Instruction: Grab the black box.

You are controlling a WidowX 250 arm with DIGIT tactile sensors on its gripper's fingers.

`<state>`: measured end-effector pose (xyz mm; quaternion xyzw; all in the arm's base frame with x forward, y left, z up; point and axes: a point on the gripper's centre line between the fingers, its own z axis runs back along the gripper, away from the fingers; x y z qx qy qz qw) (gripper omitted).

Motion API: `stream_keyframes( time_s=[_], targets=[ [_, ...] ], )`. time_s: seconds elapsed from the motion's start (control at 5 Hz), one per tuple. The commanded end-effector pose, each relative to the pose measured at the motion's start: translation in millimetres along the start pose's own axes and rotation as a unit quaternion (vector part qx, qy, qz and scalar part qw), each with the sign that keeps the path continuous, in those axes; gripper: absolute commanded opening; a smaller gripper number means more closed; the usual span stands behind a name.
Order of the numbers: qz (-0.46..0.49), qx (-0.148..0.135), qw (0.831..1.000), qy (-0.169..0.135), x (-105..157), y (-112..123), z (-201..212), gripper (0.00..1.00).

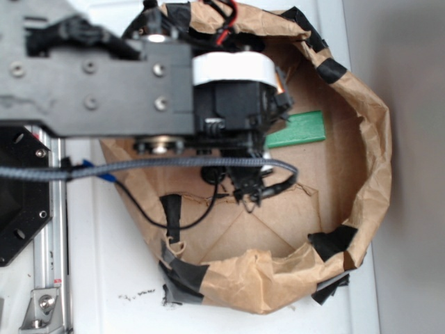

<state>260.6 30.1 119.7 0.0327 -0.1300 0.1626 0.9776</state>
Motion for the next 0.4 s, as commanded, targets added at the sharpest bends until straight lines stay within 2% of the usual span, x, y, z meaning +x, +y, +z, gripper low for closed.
stream_keyframes(
  time_s=[0.0,0.2],
  targets=[
    [0.015,0.009,1.000,0.024,10.7,-3.4,11.1,0.00],
    [0.009,0.006,1.000,0.007,12.5,-5.2,13.3,0.00]
  ],
)
